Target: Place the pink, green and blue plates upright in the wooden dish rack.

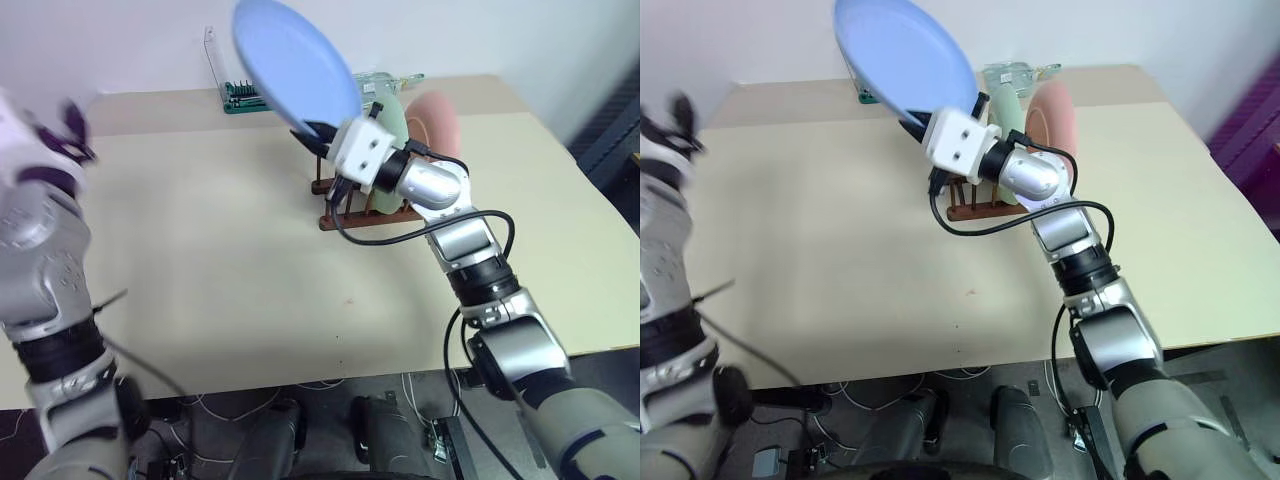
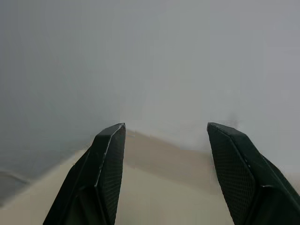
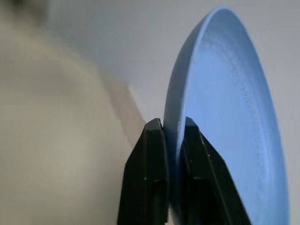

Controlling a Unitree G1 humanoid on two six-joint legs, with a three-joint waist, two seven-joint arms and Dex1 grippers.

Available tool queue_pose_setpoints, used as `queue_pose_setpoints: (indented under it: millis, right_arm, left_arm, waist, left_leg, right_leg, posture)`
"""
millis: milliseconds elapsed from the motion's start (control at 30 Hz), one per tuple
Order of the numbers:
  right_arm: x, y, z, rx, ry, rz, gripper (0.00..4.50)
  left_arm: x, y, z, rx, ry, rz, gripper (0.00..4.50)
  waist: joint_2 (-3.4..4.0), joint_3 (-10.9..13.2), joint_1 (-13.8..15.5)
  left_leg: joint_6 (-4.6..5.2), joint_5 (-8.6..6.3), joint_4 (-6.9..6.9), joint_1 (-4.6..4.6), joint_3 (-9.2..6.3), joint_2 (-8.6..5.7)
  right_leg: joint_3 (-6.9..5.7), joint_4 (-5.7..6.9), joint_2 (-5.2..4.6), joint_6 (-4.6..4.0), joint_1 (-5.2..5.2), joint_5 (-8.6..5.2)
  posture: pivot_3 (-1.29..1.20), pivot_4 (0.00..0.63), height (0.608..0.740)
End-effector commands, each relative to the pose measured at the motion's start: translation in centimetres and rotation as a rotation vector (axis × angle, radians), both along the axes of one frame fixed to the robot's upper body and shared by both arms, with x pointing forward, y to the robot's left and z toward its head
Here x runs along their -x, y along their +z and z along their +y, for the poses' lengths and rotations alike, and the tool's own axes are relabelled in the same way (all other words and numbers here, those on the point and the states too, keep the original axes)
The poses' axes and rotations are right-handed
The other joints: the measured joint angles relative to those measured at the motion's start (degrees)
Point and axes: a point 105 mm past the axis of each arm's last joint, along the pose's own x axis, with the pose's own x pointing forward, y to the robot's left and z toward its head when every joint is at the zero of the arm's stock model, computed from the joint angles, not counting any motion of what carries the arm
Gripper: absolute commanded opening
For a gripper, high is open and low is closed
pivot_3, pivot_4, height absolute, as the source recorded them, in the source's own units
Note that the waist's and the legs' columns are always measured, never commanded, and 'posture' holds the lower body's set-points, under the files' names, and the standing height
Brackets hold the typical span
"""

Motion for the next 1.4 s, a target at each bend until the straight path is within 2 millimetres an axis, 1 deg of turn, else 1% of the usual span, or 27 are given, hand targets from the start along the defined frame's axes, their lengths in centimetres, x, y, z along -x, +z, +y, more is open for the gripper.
queue_pose_setpoints:
  millis: [33,100,200,267,333,500,633,800,967,1033,1067,1100,1167,1233,1333,1400]
  right_arm:
    - [2.3,2.9,-0.9,-0.210,0.158,0.198,0.00]
    - [2.6,2.9,-1.1,-0.255,0.185,0.296,0.00]
    - [2.0,2.3,-1.2,-0.369,0.206,0.508,0.00]
    - [1.4,2.1,-1.2,-0.422,0.179,0.595,0.00]
    - [0.9,2.0,-1.2,-0.468,0.160,0.654,0.00]
    - [-0.1,1.5,-1.2,-0.515,0.118,0.756,0.00]
    - [-1.3,0.7,-1.5,-0.570,0.058,0.840,0.00]
    - [-2.3,0.0,-1.7,-0.593,-0.009,0.880,0.00]
    - [-3.0,-0.5,-1.8,-0.603,-0.044,0.905,0.00]
    - [-3.3,-0.5,-2.0,-0.614,-0.060,0.905,0.80]
    - [-3.4,-0.4,-2.1,-0.618,-0.068,0.901,1.13]
    - [-3.5,-0.3,-2.2,-0.617,-0.075,0.892,1.57]
    - [-3.5,-0.1,-2.2,-0.611,-0.082,0.872,2.65]
    - [-3.4,0.4,-2.2,-0.579,-0.085,0.818,3.60]
    - [-3.0,1.3,-2.1,-0.484,-0.111,0.681,3.60]
    - [-2.9,1.9,-2.3,-0.399,-0.154,0.546,3.60]
  left_arm:
    - [-0.4,-4.3,-4.9,-0.170,-0.234,0.134,2.81]
    - [0.0,-6.0,-6.6,-0.199,-0.325,0.172,2.81]
    - [1.3,-8.8,-10.8,-0.298,-0.544,0.207,2.81]
    - [2.3,-9.8,-12.6,-0.325,-0.659,0.206,2.81]
    - [3.0,-10.0,-13.7,-0.290,-0.734,0.191,2.81]
    - [3.6,-10.4,-14.4,-0.278,-0.781,0.191,2.81]
    - [3.8,-10.1,-14.4,-0.254,-0.778,0.173,2.81]
    - [3.9,-10.0,-14.6,-0.249,-0.782,0.167,2.81]
    - [3.9,-9.8,-14.9,-0.241,-0.788,0.158,2.81]
    - [3.9,-9.7,-15.0,-0.240,-0.792,0.153,2.87]
    - [3.9,-9.6,-15.1,-0.237,-0.794,0.151,2.87]
    - [3.9,-9.6,-15.1,-0.235,-0.796,0.149,2.87]
    - [3.9,-9.6,-15.2,-0.233,-0.798,0.148,2.87]
    - [3.9,-9.6,-15.2,-0.230,-0.798,0.149,2.87]
    - [4.0,-9.6,-15.2,-0.228,-0.798,0.149,2.87]
    - [4.1,-9.6,-15.2,-0.226,-0.799,0.149,2.87]
  waist:
    - [-0.02,0.01,0.23]
    - [-0.03,0.02,0.35]
    - [0.04,-0.02,0.33]
    - [0.12,-0.03,0.10]
    - [0.14,-0.02,-0.35]
    - [0.15,-0.02,-0.50]
    - [0.15,-0.02,-0.55]
    - [0.15,-0.02,-0.55]
    - [0.15,-0.02,-0.56]
    - [0.15,-0.02,-0.56]
    - [0.15,-0.02,-0.56]
    - [0.15,-0.02,-0.57]
    - [0.16,-0.01,-0.57]
    - [0.16,-0.01,-0.57]
    - [0.16,-0.01,-0.57]
    - [0.16,-0.01,-0.56]
  left_leg:
    - [0.23,-0.14,0.03,0.00,-0.03,0.00]
    - [0.36,-0.23,0.05,-0.02,-0.04,0.02]
    - [0.32,-0.22,-0.06,-0.02,-0.04,0.11]
    - [0.32,-0.21,-0.16,-0.01,0.02,0.13]
    - [0.31,-0.19,-0.23,-0.03,0.07,0.14]
    - [0.31,-0.19,-0.26,-0.03,0.07,0.19]
    - [0.31,-0.18,-0.27,-0.03,0.09,0.19]
    - [0.32,-0.18,-0.25,-0.03,0.09,0.18]
    - [0.32,-0.18,-0.25,-0.03,0.09,0.18]
    - [0.32,-0.18,-0.25,-0.03,0.09,0.19]
    - [0.32,-0.18,-0.25,-0.03,0.09,0.19]
    - [0.32,-0.18,-0.25,-0.03,0.09,0.19]
    - [0.32,-0.18,-0.25,-0.03,0.09,0.19]
    - [0.32,-0.18,-0.26,-0.03,0.09,0.19]
    - [0.32,-0.18,-0.25,-0.03,0.10,0.18]
    - [0.32,-0.18,-0.25,-0.03,0.10,0.18]
  right_leg:
    - [-0.01,-0.01,-0.01,0.00,0.04,0.00]
    - [-0.02,-0.01,-0.04,-0.07,-0.02,0.05]
    - [-0.04,0.01,-0.07,-0.15,-0.12,0.08]
    - [-0.01,0.00,-0.09,-0.17,-0.19,0.07]
    - [0.02,0.00,-0.10,-0.18,-0.25,0.07]
    - [0.00,-0.01,-0.08,-0.20,-0.27,0.07]
    - [0.00,-0.01,-0.08,-0.20,-0.27,0.07]
    - [-0.01,-0.01,-0.09,-0.20,-0.25,0.07]
    - [-0.01,-0.01,-0.08,-0.20,-0.26,0.07]
    - [-0.02,-0.01,-0.08,-0.20,-0.26,0.07]
    - [-0.02,-0.01,-0.08,-0.20,-0.26,0.07]
    - [-0.02,-0.01,-0.08,-0.20,-0.26,0.07]
    - [-0.02,-0.01,-0.08,-0.20,-0.26,0.07]
    - [-0.02,-0.02,-0.08,-0.20,-0.26,0.07]
    - [-0.03,-0.02,-0.08,-0.20,-0.26,0.07]
    - [-0.07,-0.02,-0.08,-0.20,-0.25,0.07]
  posture:
    - [0.00,0.150,0.740]
    - [0.00,0.150,0.740]
    - [0.00,0.150,0.740]
    - [0.00,0.150,0.740]
    - [0.00,0.150,0.740]
    - [0.00,0.150,0.740]
    - [0.00,0.150,0.740]
    - [0.00,0.150,0.740]
    - [0.00,0.150,0.740]
    - [0.00,0.150,0.740]
    - [0.00,0.150,0.740]
    - [0.00,0.150,0.740]
    - [0.00,0.150,0.740]
    - [0.00,0.150,0.740]
    - [0.00,0.150,0.740]
    - [0.00,0.150,0.740]
